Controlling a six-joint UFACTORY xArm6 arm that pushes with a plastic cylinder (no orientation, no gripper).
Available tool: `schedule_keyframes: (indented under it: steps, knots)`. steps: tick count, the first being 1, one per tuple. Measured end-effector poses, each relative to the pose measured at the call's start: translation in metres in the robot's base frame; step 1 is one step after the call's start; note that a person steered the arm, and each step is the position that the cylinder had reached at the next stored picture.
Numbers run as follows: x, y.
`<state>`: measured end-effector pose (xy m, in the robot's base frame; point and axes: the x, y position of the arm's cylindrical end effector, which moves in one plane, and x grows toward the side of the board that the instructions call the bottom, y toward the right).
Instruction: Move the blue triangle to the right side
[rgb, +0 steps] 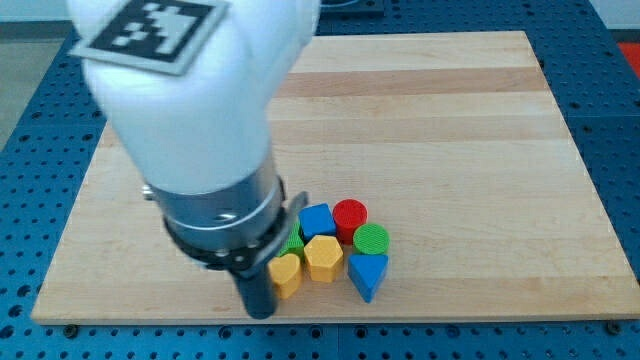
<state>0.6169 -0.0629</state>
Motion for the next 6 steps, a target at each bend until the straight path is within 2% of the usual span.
schedule_keyframes:
  steps: [2,4,6]
  knots:
    - [-0.005,0.060]
    - [-0.038,0.070]
    - [-0.019,0.086]
